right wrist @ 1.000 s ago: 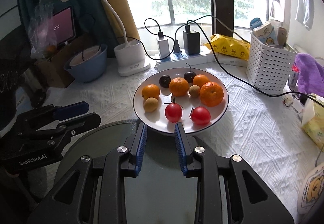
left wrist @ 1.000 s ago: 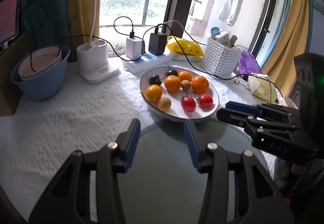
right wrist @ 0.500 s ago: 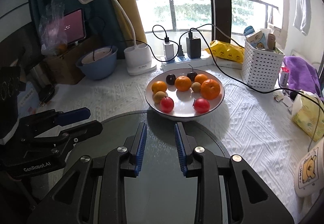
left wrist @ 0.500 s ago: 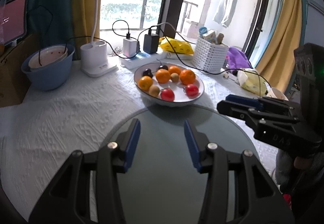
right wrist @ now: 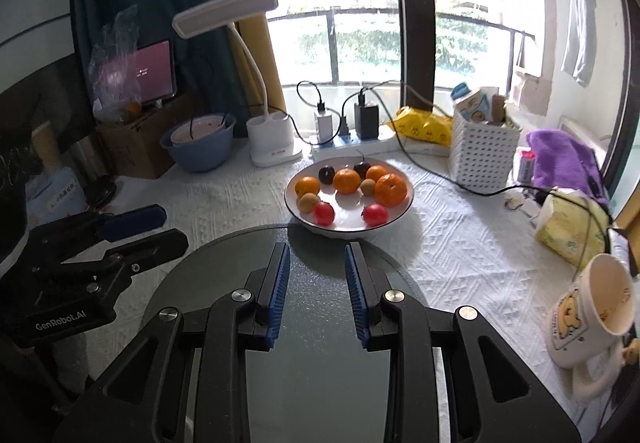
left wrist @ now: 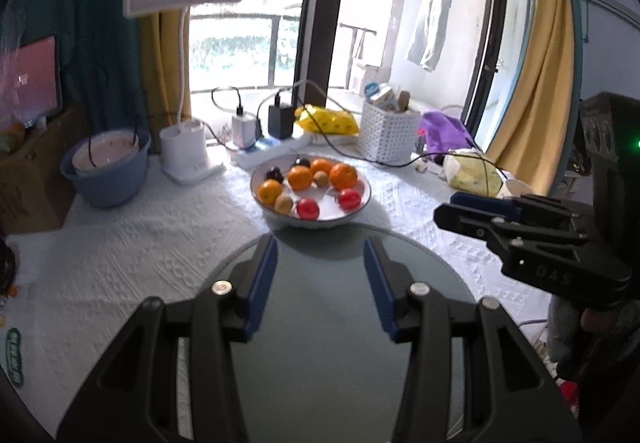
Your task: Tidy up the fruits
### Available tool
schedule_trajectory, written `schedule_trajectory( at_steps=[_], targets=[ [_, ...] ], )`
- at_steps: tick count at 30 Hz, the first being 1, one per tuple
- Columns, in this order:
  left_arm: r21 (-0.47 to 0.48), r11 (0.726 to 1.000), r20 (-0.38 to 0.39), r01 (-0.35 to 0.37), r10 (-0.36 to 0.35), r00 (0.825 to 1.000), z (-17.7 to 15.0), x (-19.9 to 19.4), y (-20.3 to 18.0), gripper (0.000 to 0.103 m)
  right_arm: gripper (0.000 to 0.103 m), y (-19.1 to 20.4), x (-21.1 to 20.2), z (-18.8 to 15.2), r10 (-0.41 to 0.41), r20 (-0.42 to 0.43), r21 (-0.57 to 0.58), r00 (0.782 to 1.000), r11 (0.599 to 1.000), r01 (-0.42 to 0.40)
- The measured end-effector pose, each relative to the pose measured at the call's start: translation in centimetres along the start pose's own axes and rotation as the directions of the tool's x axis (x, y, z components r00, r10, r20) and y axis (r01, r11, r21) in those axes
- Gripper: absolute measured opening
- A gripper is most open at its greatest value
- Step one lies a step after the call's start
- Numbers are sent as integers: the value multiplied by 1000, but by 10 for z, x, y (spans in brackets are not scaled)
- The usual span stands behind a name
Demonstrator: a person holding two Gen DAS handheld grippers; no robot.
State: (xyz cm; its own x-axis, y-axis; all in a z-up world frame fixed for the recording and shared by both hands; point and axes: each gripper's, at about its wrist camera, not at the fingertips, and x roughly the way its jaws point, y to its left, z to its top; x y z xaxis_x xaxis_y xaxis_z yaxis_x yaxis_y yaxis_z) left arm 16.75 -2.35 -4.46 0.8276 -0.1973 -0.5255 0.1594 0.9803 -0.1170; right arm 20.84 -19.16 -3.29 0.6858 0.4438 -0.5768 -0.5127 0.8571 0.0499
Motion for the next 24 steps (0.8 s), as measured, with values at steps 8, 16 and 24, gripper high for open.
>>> schedule_trajectory(
  at_steps=[8, 16, 24],
  targets=[
    [55, 998, 101, -33, 28, 995, 12, -35, -15, 47, 30, 3, -42, 9, -40, 92, -23, 995, 999, 42],
    [64, 994, 192, -93, 79, 978, 23, -67, -26, 60, 44, 9, -84, 19, -53, 186, -38, 981, 997, 61],
    [47, 996, 292, -69, 53, 955, 32, -102, -32, 100, 45, 14, -118, 25, -69, 257, -48, 964, 995, 84]
  ],
)
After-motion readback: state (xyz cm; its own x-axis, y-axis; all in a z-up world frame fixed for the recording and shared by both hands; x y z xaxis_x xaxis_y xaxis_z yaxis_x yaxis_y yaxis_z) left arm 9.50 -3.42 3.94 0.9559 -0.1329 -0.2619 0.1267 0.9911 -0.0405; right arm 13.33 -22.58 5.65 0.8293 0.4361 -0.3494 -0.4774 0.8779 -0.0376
